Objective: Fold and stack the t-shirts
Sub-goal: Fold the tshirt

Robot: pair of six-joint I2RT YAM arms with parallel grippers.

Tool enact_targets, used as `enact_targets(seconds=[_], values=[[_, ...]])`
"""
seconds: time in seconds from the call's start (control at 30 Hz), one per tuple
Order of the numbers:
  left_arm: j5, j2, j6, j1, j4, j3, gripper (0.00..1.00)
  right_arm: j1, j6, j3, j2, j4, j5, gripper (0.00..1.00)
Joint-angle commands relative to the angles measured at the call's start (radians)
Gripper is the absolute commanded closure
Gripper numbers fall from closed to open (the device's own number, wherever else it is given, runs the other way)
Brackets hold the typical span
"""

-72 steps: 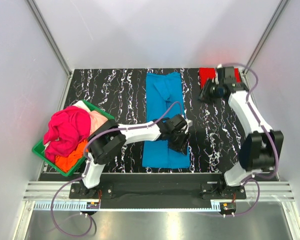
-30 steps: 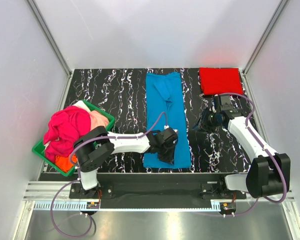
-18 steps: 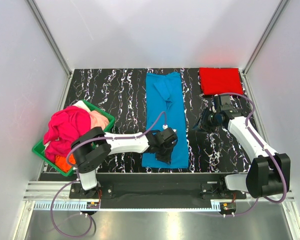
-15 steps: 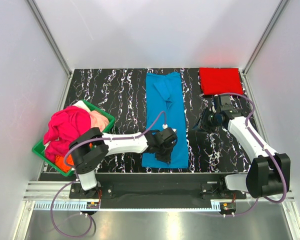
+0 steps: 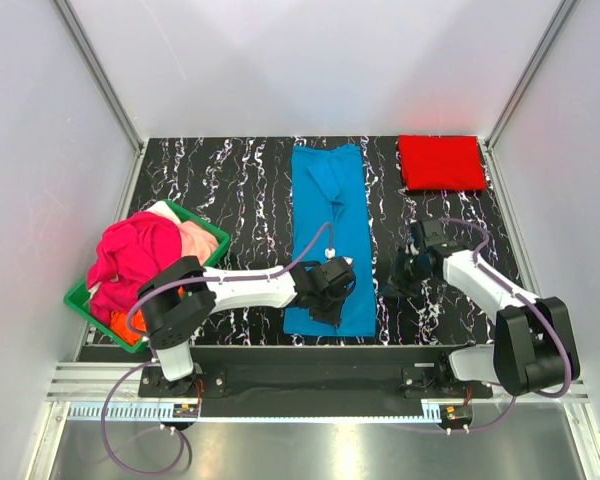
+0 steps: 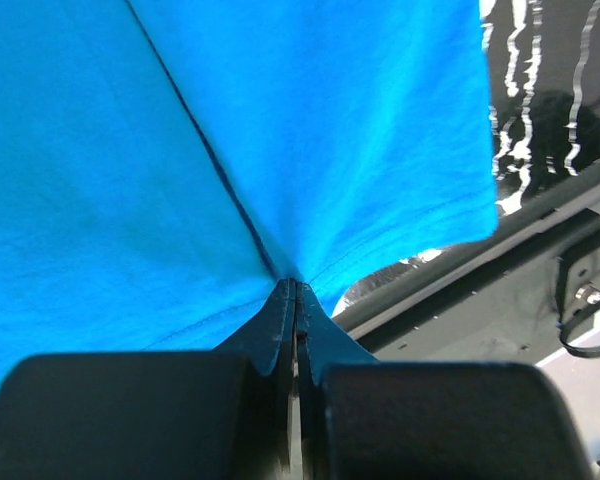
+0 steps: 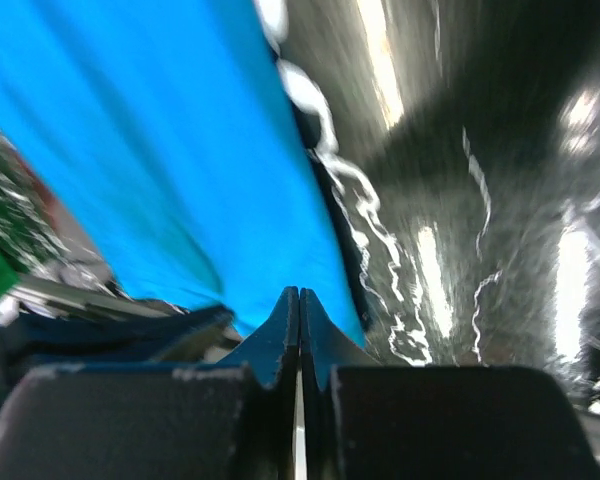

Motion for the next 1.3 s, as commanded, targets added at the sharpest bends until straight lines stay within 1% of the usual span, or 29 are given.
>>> enact_targets(seconds=[0.0,0.03,0.13,0.33,0.47,0.57,0.7,0.77,0.87,0.97,1.07,1.17,1.2,1.23,1.27], values=[[-0.026,0.027,0.014,-0.008,0.001,0.001,0.98,0.06,0.095,-0.056,0.0,0.039,-0.003,1.0],[-0.027,0.025,0.015,-0.01,0.001,0.003,0.96,0.088,0.127,-0.077,-0.004,0.039,0.015,1.0],[-0.025,0.025,0.023,-0.01,-0.001,0.004,0.91,0.116,0.18,-0.116,-0.033,0.041,0.029,1.0],[-0.027,0.036,0.032,-0.01,0.001,-0.002,0.89,0.163,0.257,-0.15,-0.095,0.03,0.06,1.0],[-0.035,0.031,0.035,-0.011,0.005,-0.008,0.89,0.218,0.28,-0.165,-0.069,0.036,0.083,1.0],[-0.035,0.03,0.038,-0.011,0.005,-0.008,0.89,0.226,0.276,-0.173,-0.047,0.019,0.115,1.0],[-0.035,0.027,0.035,-0.011,0.005,-0.013,0.89,0.29,0.309,-0.148,-0.021,0.001,0.173,1.0],[-0.033,0.027,0.037,-0.011,0.005,-0.011,0.89,0.32,0.317,-0.116,0.032,-0.011,0.212,1.0],[-0.029,0.024,0.032,-0.011,0.005,-0.01,0.89,0.356,0.314,-0.09,0.089,-0.024,0.224,1.0],[-0.026,0.024,0.032,-0.011,0.005,-0.017,0.89,0.396,0.339,-0.084,0.091,-0.031,0.259,1.0],[-0.03,0.018,0.033,-0.011,0.007,-0.019,0.88,0.406,0.346,-0.076,0.1,-0.036,0.27,1.0],[-0.044,-0.007,0.037,-0.011,0.001,-0.019,0.87,0.41,0.339,-0.056,0.095,-0.068,0.275,1.0],[-0.047,-0.019,0.037,-0.011,-0.004,-0.013,0.86,0.409,0.337,-0.049,0.088,-0.108,0.284,1.0],[-0.048,-0.025,0.037,-0.011,-0.006,-0.01,0.85,0.409,0.334,-0.03,0.063,-0.126,0.31,1.0],[-0.044,-0.036,0.037,-0.011,-0.009,-0.004,0.8,0.409,0.336,-0.021,0.051,-0.169,0.324,1.0]])
